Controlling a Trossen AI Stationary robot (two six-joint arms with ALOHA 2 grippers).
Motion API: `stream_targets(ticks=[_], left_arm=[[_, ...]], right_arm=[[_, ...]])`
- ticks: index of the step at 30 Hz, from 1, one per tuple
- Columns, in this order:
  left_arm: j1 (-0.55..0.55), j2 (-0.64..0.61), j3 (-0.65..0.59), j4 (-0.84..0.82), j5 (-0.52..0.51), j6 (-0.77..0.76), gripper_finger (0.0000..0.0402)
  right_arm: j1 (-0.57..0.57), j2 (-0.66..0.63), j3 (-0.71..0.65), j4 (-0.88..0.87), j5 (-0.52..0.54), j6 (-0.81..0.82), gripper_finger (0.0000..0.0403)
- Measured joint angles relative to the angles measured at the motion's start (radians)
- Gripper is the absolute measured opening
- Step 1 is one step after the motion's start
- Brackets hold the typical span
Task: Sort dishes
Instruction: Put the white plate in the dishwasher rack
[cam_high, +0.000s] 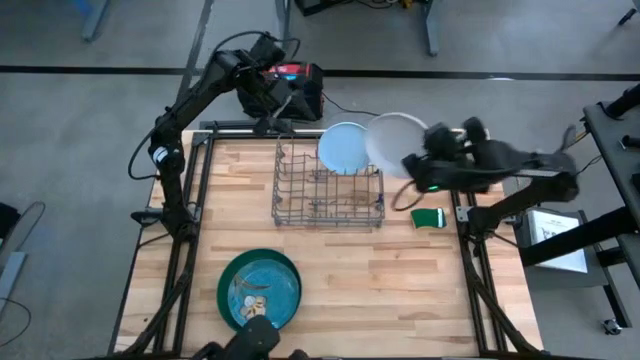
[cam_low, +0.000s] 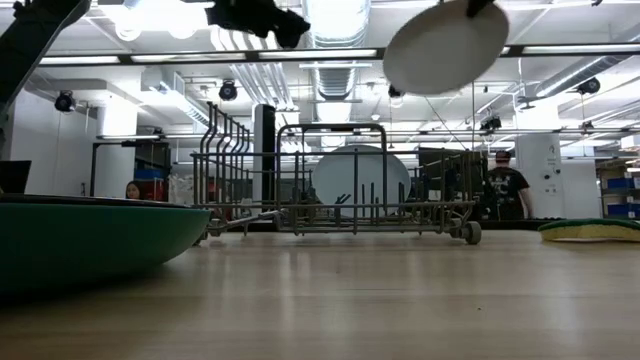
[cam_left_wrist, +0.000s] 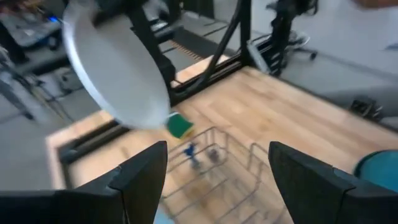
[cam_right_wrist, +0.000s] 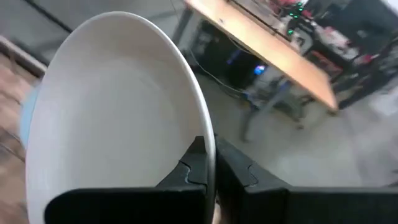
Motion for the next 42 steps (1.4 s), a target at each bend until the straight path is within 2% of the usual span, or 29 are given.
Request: stream_targets(ticks=[2,4,11,17,22,25,28,32,35,42], left_arm=[[0.000,0.000,-0.051,0.001,0.068,-0.019,0.0270],[-0.005,0.000,-0.092,0.008,0.103,-0.020,0.0269],[-0.051,0.000,-0.156,0.202,0.099,-0.175,0.0241],[-0.058,-0.002,-0.104,0.273,-0.078,-0.262,0.0229],[-0.052,-0.002,-0.082,0.274,-0.093,-0.268,0.0229],[-0.052,-0.002,-0.077,0.250,-0.176,-0.272,0.0229],[-0.052,-0.002,-0.057,0.226,-0.272,-0.276,0.0229],[-0.051,-0.002,-0.019,0.179,-0.279,-0.269,0.0229],[-0.052,-0.002,0.004,0.120,-0.279,-0.248,0.0229],[-0.045,-0.002,0.112,0.001,-0.307,-0.235,0.0229]], right_arm=[[0.028,-0.080,-0.041,0.113,0.008,-0.060,0.0000],[0.056,-0.150,-0.106,0.305,0.011,-0.181,0.0000],[0.075,-0.297,-0.438,1.067,0.028,-0.699,0.0000],[0.075,-0.365,-0.758,1.748,-0.085,-1.168,0.0000],[0.055,-0.411,-1.031,2.386,-0.189,-1.483,0.0000],[0.042,-0.411,-1.162,2.707,-0.251,-1.613,0.0000],[0.031,-0.431,-1.236,2.754,-0.338,-1.643,0.0000],[-0.020,-0.443,-1.273,2.758,-0.350,-1.572,0.0000],[-0.051,-0.447,-1.284,2.689,-0.384,-1.528,0.0000],[-0.216,-0.435,-1.254,2.539,-0.619,-1.433,0.0000]])
